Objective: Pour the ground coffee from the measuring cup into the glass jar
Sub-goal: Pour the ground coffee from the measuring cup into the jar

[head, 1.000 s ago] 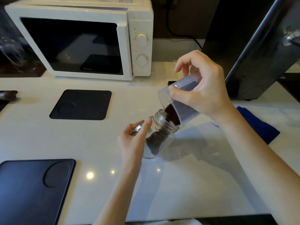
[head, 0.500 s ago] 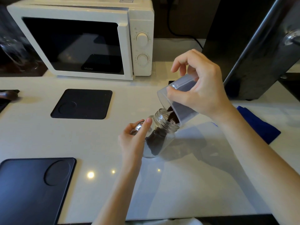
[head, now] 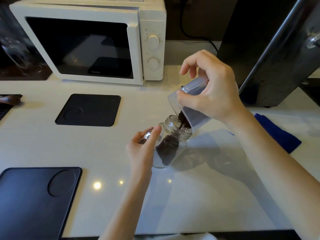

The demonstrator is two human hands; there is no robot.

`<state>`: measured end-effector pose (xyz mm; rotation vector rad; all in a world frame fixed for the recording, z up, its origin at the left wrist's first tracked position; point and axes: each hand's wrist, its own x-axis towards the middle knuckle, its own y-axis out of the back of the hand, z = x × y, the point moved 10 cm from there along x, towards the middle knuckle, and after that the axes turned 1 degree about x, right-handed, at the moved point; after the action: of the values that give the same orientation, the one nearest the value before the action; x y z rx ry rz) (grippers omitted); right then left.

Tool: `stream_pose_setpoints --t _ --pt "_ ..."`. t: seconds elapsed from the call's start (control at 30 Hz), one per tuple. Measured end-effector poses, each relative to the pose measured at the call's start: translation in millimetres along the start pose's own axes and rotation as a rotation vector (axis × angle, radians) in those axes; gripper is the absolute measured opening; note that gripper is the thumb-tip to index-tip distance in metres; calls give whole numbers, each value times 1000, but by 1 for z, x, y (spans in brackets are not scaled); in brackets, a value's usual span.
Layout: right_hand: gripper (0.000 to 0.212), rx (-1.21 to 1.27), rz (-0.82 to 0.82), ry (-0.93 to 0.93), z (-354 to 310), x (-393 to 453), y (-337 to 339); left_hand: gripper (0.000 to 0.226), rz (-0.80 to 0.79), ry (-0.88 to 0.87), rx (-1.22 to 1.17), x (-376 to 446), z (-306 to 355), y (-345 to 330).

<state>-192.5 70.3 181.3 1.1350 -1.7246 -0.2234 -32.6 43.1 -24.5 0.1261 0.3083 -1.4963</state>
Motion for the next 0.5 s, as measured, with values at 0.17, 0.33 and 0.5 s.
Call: stream_pose_setpoints --t 0.17,0.33,0.5 --pt "31 -11 -8 21 -2 3 -1 20 -7 -2 -15 -2 -1 -2" --pt "31 1 -22 33 -2 4 -2 20 -5 -8 -14 -1 1 -3" --pt "31 6 -27 48 -4 5 -4 18 2 -12 -17 -1 1 -2"
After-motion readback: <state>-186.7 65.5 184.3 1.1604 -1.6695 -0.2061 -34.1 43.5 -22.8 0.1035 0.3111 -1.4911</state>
